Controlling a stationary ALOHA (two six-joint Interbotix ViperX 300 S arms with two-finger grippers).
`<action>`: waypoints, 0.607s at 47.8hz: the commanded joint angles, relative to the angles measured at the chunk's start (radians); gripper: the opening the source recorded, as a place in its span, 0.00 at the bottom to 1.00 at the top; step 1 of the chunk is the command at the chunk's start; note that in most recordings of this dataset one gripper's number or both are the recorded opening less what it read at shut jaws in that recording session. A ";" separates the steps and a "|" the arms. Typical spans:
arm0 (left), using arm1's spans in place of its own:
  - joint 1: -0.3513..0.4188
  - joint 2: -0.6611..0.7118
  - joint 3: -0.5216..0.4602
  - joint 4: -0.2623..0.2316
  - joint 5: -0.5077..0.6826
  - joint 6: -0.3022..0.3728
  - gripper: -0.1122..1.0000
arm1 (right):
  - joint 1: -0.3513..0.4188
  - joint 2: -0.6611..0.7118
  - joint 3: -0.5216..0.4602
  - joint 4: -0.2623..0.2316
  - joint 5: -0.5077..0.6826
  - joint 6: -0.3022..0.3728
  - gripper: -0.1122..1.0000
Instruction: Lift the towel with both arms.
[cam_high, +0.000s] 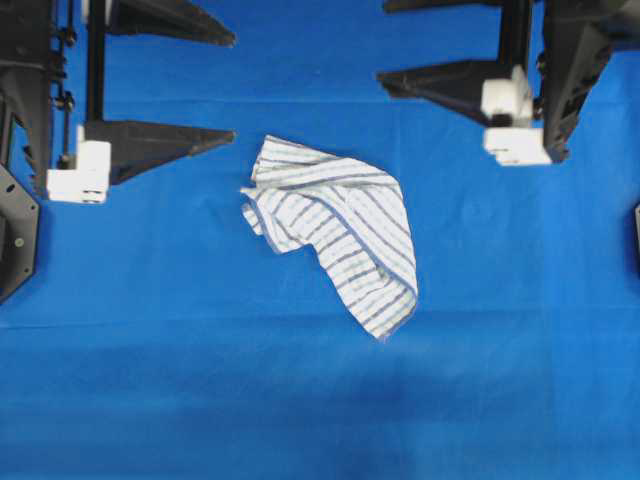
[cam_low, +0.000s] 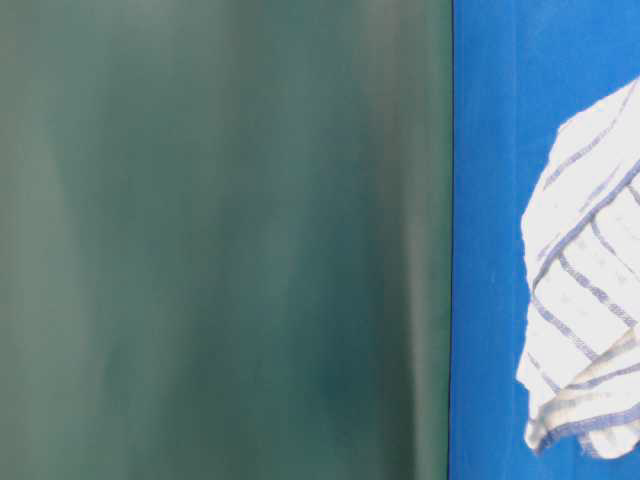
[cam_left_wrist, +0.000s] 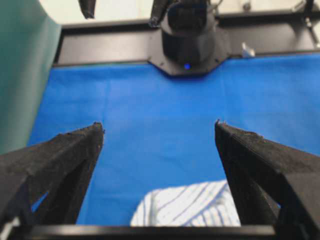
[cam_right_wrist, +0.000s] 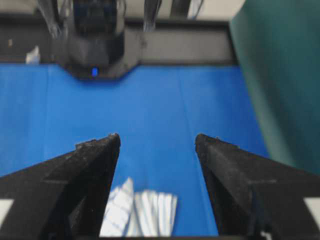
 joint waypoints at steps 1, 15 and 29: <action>-0.002 0.002 0.025 0.002 -0.032 -0.002 0.90 | 0.002 -0.014 0.029 -0.002 -0.009 0.012 0.68; -0.002 0.014 0.202 0.002 -0.213 -0.003 0.90 | 0.002 -0.018 0.219 -0.002 -0.129 0.067 0.68; -0.002 0.058 0.337 0.002 -0.336 -0.005 0.90 | 0.002 -0.017 0.390 0.005 -0.276 0.075 0.68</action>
